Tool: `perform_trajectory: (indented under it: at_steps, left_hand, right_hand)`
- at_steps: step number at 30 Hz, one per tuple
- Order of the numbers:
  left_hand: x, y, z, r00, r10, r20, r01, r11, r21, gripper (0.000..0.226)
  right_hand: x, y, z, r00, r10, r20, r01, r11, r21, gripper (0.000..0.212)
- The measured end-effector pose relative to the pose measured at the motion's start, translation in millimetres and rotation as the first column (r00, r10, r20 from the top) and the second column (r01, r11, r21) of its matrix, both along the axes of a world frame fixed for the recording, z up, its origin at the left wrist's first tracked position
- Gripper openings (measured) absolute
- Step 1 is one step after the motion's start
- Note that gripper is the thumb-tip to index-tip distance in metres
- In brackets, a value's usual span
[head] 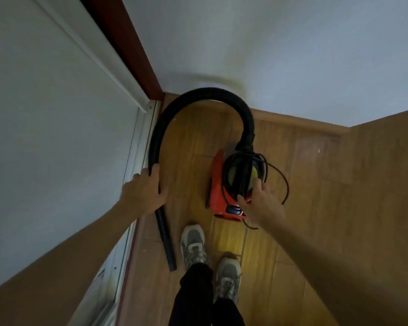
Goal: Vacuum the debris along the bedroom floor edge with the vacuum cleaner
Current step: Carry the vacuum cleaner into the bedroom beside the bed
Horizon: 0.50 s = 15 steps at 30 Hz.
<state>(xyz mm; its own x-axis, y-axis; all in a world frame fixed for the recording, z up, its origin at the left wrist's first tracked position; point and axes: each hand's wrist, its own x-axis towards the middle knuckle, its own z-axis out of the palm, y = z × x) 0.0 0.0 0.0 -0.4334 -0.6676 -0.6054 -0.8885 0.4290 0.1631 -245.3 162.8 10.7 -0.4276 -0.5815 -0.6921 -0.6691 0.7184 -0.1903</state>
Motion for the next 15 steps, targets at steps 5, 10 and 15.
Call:
perform_trajectory:
  at_steps: [5,10,15]
  left_hand:
    - [-1,-9,-45,0.996,0.085,0.002,-0.085,0.995,0.059,0.068]
    - [1,-21,-86,0.982,0.19,0.017,-0.191,0.976,0.106,0.069]
    - [2,-28,-114,0.939,0.342,-0.034,-0.334,0.931,0.148,0.06]
  right_hand:
    - [-7,-10,-44,0.992,-0.121,-0.021,0.119,0.991,-0.069,0.071]
    - [-10,-28,-80,0.98,-0.195,-0.046,0.184,0.967,-0.174,0.075]
    - [-7,-41,-111,0.93,-0.366,-0.03,0.344,0.896,-0.281,0.07]
